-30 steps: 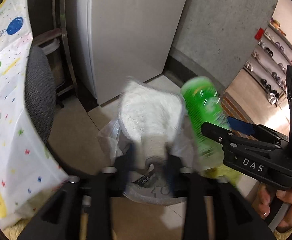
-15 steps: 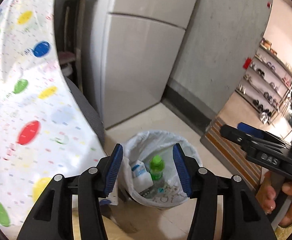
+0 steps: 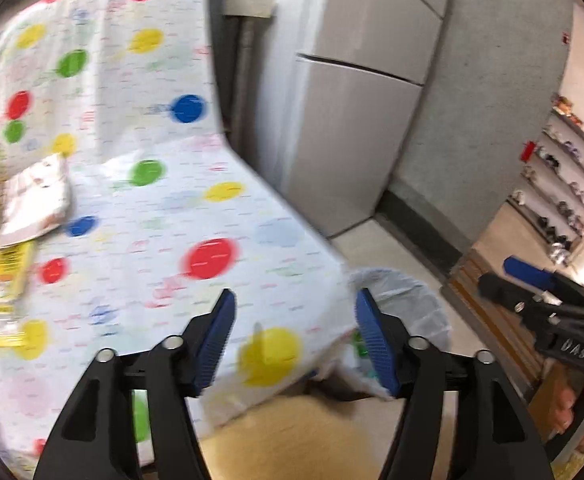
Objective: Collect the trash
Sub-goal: 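Return both tools to the chair seat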
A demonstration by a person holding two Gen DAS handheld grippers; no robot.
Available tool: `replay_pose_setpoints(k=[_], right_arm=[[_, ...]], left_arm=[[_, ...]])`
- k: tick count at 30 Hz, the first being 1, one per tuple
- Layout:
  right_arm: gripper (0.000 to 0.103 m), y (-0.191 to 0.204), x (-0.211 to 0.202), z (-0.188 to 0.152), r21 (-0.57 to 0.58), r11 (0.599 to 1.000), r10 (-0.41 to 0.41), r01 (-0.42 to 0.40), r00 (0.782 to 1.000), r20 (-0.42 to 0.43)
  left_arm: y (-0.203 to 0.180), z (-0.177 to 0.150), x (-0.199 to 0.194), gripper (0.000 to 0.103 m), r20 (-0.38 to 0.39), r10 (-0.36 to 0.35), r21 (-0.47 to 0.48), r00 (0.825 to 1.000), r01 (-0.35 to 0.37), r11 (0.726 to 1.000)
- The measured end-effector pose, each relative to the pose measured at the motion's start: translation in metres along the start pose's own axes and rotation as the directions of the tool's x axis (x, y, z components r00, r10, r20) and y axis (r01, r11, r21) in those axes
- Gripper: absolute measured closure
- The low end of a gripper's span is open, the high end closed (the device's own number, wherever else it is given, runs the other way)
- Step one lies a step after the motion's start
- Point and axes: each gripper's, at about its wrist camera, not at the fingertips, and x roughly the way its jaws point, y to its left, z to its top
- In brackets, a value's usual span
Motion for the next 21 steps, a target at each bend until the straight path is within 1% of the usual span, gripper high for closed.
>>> replay_pose_setpoints(k=[1,3,4,5,7,10,12,13,15,16,18,20,21], right_arm=[[0.031,0.01,0.002,0.003,-0.016,1.0,0.018,-0.018,1.0,0.0],[0.031,0.031,0.006,0.01,-0.049,0.997,0.054,-0.054,0.999,0.0],[0.029,0.044,0.007,0.013,-0.069,0.995,0.073,-0.073,0.997,-0.001],[0.027,0.06,0.01,0.017,-0.097,0.99,0.099,-0.099,0.995,-0.003],[0.025,0.085,0.016,0.023,-0.139,0.982,0.129,-0.13,0.992,-0.009],[0.025,0.129,0.03,0.032,-0.204,0.963,0.172,-0.175,0.985,-0.033],[0.025,0.162,0.042,0.038,-0.246,0.948,0.196,-0.203,0.979,-0.052],[0.025,0.175,0.048,0.04,-0.258,0.942,0.206,-0.216,0.976,-0.065],[0.025,0.205,0.061,0.047,-0.277,0.925,0.242,-0.258,0.966,-0.091],[0.025,0.219,0.068,0.05,-0.285,0.917,0.26,-0.279,0.96,-0.105],[0.025,0.246,0.082,0.053,-0.3,0.905,0.277,-0.303,0.953,-0.126],[0.026,0.272,0.1,0.057,-0.318,0.892,0.286,-0.321,0.946,-0.152],[0.03,0.281,0.106,0.058,-0.324,0.889,0.287,-0.325,0.945,-0.158]], left_arm=[[0.008,-0.001,-0.005,0.025,0.007,0.019,-0.006,1.0,-0.019,1.0],[0.027,-0.005,-0.018,0.025,0.02,0.061,-0.018,0.998,-0.061,0.998],[0.039,-0.009,-0.025,0.019,0.02,0.095,-0.03,0.995,-0.094,0.995],[0.052,-0.012,-0.032,0.017,0.02,0.128,-0.046,0.992,-0.127,0.991],[0.077,-0.02,-0.045,0.016,0.02,0.173,-0.075,0.985,-0.171,0.982],[0.119,-0.027,-0.061,0.016,-0.003,0.258,-0.122,0.966,-0.257,0.959],[0.147,-0.031,-0.072,0.016,-0.018,0.304,-0.162,0.952,-0.303,0.939],[0.167,-0.033,-0.078,0.016,-0.025,0.333,-0.191,0.943,-0.332,0.924],[0.195,-0.038,-0.089,0.016,-0.033,0.389,-0.226,0.921,-0.386,0.894],[0.212,-0.04,-0.095,0.016,-0.041,0.422,-0.243,0.906,-0.419,0.875],[0.242,-0.045,-0.106,0.016,-0.058,0.464,-0.28,0.884,-0.461,0.842],[0.263,-0.049,-0.114,0.016,-0.079,0.483,-0.31,0.872,-0.482,0.819],[0.273,-0.052,-0.118,0.016,-0.085,0.493,-0.324,0.866,-0.491,0.808]])
